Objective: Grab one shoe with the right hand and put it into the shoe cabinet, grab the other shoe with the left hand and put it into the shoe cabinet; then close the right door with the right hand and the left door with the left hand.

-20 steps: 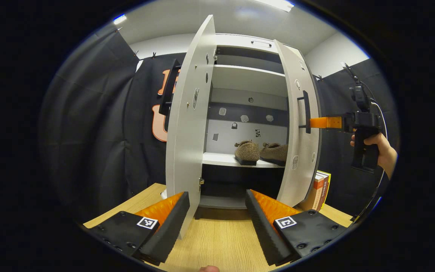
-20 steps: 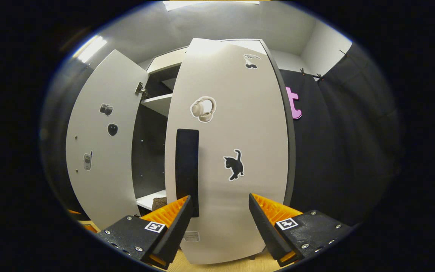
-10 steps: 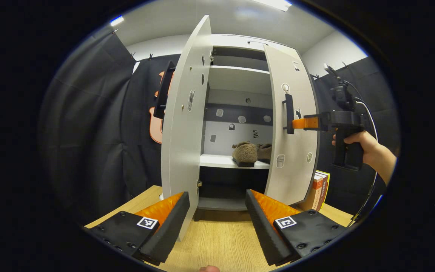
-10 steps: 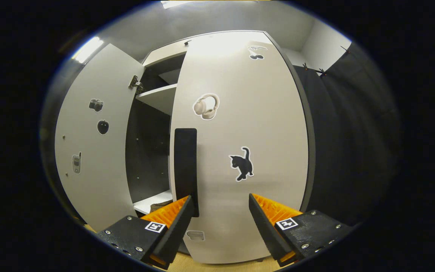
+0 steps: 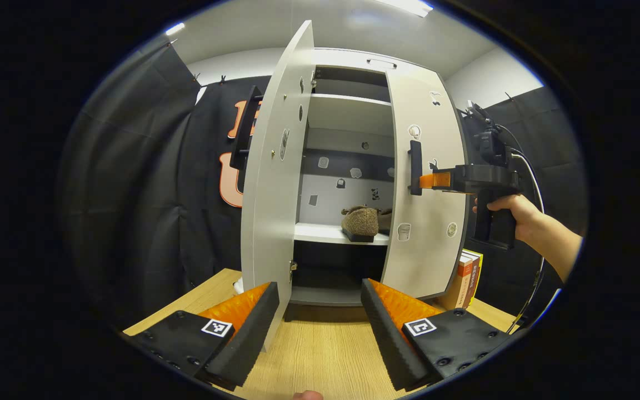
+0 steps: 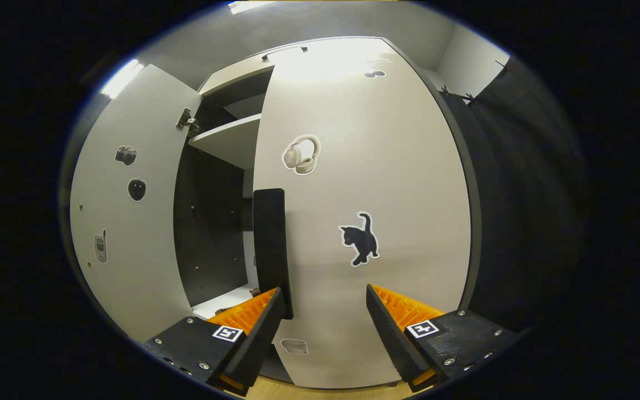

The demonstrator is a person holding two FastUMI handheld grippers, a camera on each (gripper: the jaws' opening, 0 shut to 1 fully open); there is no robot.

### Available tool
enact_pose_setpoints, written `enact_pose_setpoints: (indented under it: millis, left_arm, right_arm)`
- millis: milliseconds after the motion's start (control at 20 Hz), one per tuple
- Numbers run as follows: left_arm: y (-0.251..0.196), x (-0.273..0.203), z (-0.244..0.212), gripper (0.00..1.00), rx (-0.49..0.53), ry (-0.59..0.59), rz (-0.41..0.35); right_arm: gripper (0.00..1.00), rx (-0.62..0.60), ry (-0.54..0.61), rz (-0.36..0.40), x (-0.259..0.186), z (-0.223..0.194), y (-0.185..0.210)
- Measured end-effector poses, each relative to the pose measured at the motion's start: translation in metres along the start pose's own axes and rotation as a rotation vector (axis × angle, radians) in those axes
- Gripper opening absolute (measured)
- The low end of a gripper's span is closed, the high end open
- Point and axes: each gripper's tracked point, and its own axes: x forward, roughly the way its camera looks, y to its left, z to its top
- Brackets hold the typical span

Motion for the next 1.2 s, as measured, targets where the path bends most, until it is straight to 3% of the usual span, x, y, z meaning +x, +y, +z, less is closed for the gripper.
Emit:
enact_pose_setpoints:
  millis: [300, 650, 950, 1200]
  left_arm:
    - [0.003, -0.002, 0.010, 0.96, -0.017, -0.014, 0.013]
    - [0.045, -0.005, 0.055, 0.97, -0.045, -0.030, 0.090]
    - [0.112, -0.008, 0.097, 0.96, 0.021, -0.074, 0.253]
    - [0.171, 0.010, 0.137, 0.96, 0.053, -0.116, 0.371]
  right_arm:
    - [0.92, -0.015, -0.017, -0.007, -0.016, 0.001, -0.006]
    - [0.92, -0.033, -0.043, -0.039, -0.097, -0.012, -0.024]
    - [0.92, -0.075, -0.027, -0.092, -0.169, -0.055, -0.039]
    - [0.92, -0.040, 0.032, -0.118, -0.210, -0.095, -0.043]
